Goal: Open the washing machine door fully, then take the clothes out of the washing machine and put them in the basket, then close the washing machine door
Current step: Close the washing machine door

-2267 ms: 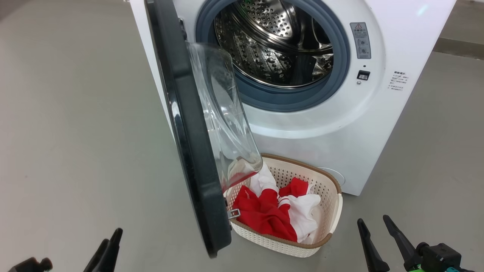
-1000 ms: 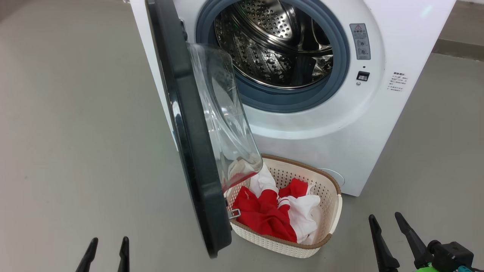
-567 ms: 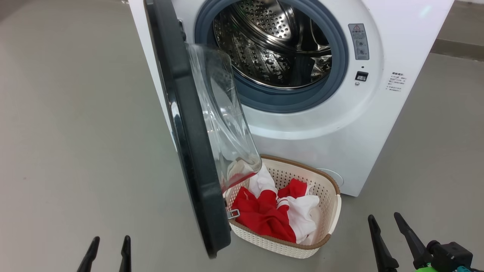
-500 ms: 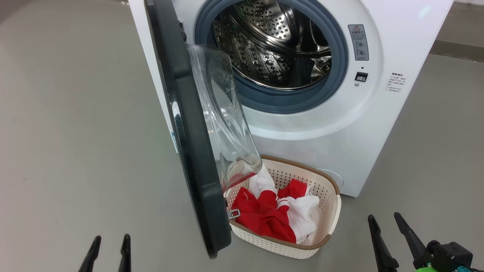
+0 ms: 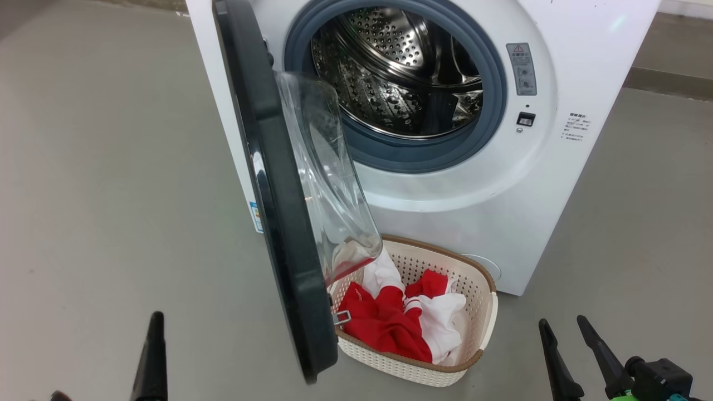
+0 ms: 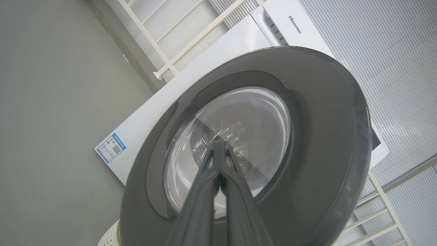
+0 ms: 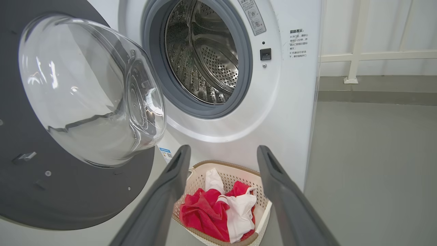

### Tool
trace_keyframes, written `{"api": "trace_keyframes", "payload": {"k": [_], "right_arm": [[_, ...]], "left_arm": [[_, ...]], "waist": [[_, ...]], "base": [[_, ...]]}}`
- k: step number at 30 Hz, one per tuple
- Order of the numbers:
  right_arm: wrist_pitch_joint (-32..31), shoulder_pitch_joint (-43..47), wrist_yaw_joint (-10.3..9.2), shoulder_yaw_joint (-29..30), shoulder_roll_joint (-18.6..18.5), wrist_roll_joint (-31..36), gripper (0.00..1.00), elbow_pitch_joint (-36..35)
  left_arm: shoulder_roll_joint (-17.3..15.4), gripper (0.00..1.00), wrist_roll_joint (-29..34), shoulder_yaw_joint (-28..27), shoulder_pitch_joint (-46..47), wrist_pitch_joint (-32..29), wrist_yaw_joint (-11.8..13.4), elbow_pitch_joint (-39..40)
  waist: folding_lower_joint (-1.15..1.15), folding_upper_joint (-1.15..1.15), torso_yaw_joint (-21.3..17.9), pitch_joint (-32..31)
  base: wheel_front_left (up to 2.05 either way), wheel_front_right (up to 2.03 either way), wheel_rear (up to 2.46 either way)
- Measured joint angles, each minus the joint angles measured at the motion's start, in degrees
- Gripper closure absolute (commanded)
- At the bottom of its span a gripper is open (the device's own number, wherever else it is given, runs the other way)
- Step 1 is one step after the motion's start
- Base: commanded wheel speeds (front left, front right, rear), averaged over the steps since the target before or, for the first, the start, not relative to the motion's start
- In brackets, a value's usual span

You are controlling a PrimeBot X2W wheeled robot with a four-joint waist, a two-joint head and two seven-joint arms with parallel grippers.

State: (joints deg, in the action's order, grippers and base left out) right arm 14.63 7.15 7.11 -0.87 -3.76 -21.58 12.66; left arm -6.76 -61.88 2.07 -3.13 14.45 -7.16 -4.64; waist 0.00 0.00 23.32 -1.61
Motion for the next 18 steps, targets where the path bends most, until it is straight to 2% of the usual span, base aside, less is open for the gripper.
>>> {"api": "trace_keyframes", "payload": {"k": [3, 5, 10, 13, 18], "right_arm": [[0.0, 0.43, 0.01, -0.04, 0.09, 0.0, 0.0, -0.03], [0.0, 1.09, 0.0, -0.12, 0.18, 0.0, 0.0, 0.04], [0.0, 1.22, 0.0, -0.23, 0.27, 0.0, 0.0, 0.0], [0.0, 1.22, 0.0, -0.23, 0.27, 0.0, 0.0, -0.09], [0.0, 1.19, 0.0, -0.21, 0.22, 0.0, 0.0, -0.22]], "left_arm": [[-3.71, 1.0, -12.47, 3.3, 0.24, -1.83, 0.0, 2.16], [-5.45, 1.0, -20.97, 4.26, 0.54, -6.19, 0.01, 3.58], [-7.12, 1.0, -36.18, 1.6, 0.93, -17.56, 0.01, 8.4], [-7.66, 1.0, -40.21, -0.43, 0.93, -26.38, 0.01, 9.01], [-7.77, 1.0, -39.73, -2.37, 1.1, -36.88, 0.01, 8.0]], "waist": [[0.0, 0.0, -0.31, -0.15], [0.0, 0.0, -0.5, -0.21], [0.0, 0.0, -0.93, 0.1], [0.0, 0.0, -1.15, 0.6], [0.0, 0.0, -1.47, 1.67]], "base": [[0.0, 0.0, 0.0], [0.0, 0.0, 0.0], [0.0, 0.0, 0.0], [0.0, 0.0, 0.0], [0.0, 0.0, 0.0]]}}
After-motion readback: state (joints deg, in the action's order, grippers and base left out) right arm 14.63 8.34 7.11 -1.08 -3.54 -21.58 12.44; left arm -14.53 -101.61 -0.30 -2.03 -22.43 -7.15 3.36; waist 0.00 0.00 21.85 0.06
